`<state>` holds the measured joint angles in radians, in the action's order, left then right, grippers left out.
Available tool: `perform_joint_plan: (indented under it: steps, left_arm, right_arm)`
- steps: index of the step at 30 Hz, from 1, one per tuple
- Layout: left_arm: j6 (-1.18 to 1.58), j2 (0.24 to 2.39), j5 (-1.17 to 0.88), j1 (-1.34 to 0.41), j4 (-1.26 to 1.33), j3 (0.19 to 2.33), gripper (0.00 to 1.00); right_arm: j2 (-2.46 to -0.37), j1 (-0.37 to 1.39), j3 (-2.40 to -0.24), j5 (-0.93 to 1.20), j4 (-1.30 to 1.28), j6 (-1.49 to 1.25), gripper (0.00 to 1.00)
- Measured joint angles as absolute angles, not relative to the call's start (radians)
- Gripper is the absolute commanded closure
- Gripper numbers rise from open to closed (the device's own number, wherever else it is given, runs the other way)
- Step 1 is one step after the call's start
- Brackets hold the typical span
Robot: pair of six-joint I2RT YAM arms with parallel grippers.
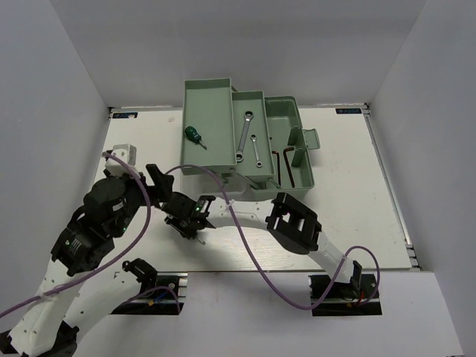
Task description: Sort the tools into containers
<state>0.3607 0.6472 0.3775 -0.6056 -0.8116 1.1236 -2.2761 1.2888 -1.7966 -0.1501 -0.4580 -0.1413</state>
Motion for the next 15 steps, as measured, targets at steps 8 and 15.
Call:
perform_joint_plan:
  steps: [8, 15]
  left_arm:
    - [0.569, 0.573, 0.529, -0.606, -0.957, 1.026, 0.09]
    - [0.812, 0.558, 0.63, -0.614, -0.982, 0.932, 0.09]
  right_arm:
    - [-2.205, 1.275, -1.758, 0.075, -0.542, -0.036, 1.0]
    - [-2.025, 1.246, -1.821, 0.326, -0.759, 0.099, 1.0]
